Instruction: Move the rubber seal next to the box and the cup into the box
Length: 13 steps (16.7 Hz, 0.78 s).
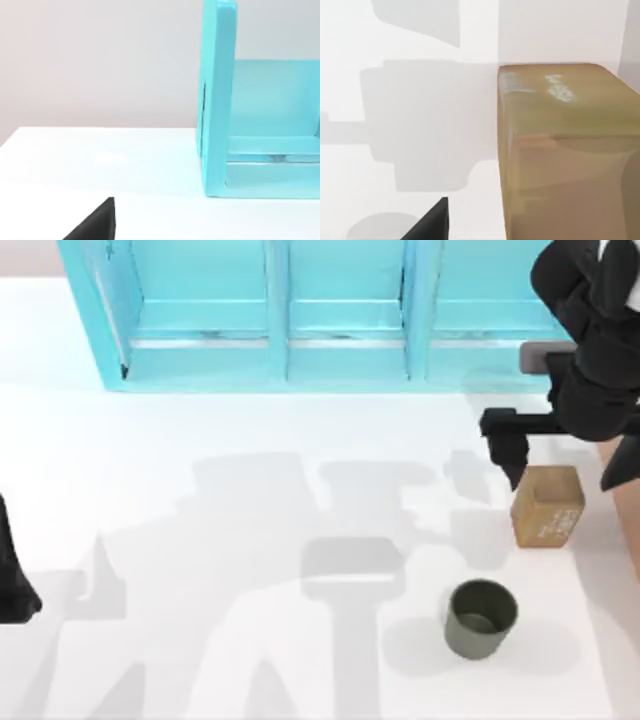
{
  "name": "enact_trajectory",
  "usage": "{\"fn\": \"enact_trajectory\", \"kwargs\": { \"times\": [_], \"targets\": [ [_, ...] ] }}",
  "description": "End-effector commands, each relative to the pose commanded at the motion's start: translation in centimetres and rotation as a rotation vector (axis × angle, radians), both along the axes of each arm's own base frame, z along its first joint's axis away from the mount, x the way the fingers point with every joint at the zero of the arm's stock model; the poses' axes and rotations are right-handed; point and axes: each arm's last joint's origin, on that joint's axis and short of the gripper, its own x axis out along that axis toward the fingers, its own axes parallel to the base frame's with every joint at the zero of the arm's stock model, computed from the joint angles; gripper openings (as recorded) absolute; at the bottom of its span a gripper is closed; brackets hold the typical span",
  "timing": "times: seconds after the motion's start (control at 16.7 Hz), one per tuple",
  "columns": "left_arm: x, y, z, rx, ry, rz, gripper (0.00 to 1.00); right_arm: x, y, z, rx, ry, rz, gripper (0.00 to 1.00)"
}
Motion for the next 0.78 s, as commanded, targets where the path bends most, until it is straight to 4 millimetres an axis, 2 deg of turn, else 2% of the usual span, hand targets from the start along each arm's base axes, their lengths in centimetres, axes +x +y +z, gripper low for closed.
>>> {"fn": "enact_trajectory", "kwargs": {
  "times": [0.42, 0.54, 0.78],
  "targets": [
    [0.0, 0.0, 0.0, 0.000, 0.000, 0.000, 1.00, 0.1, 0.1, 0.4, 0.000, 0.001, 0.003, 1.00],
    [0.0, 0.0, 0.0, 0.000, 0.000, 0.000, 1.00, 0.3, 0.3, 1.7, 0.000, 0.004, 0.008, 1.00],
    [0.0, 0.0, 0.0, 0.000, 0.000, 0.000, 1.00, 0.5, 0.3, 6.5, 0.001, 0.005, 0.007, 1.00]
  ]
}}
